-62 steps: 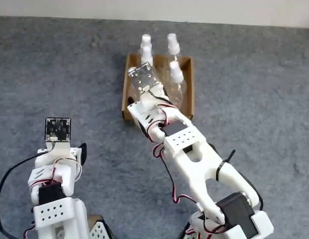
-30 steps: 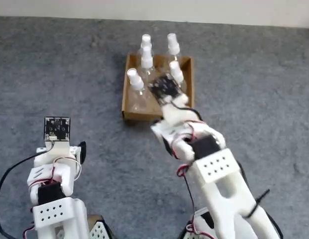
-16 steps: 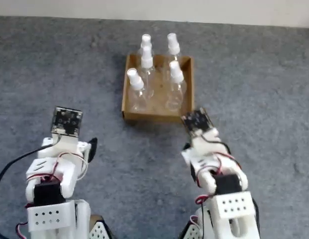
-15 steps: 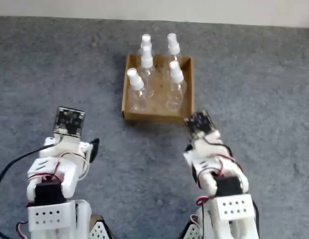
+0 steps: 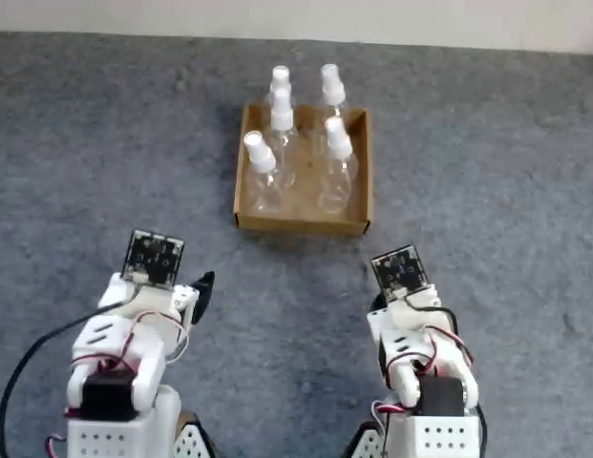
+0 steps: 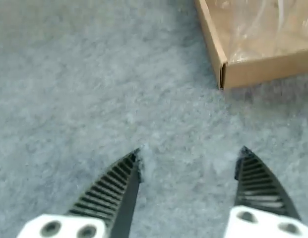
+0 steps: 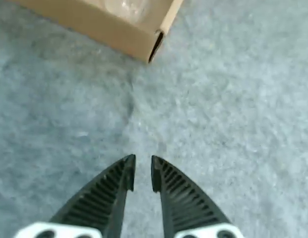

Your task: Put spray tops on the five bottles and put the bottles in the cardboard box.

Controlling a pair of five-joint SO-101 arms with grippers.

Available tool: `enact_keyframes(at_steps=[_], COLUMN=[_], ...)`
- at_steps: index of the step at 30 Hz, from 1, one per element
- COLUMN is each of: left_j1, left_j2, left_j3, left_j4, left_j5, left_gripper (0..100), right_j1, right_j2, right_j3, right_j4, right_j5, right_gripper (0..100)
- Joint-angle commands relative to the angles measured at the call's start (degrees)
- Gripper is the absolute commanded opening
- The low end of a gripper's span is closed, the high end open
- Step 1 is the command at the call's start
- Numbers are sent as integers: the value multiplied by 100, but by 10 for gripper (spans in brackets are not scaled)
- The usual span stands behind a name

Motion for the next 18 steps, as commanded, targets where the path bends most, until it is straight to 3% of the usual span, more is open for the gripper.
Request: enact_keyframes(at_steps=[1,9,15,18], left_j1=[66,4,-268,-505], left_j2=[-136,-233,-233,-242], left_j3=[48,1121,1332,1332], left_j4=[132,132,536,747], left_j5=[53,44,44,44], left_gripper=[234,237,234,171], right_j1=[57,66,66,40], right_j2=[-101,-127,-127,-127], right_j3=[655,673,673,690], right_j4=[-40,4,1420,1393], right_j5=[53,53,53,44], right_gripper=[5,5,5,5])
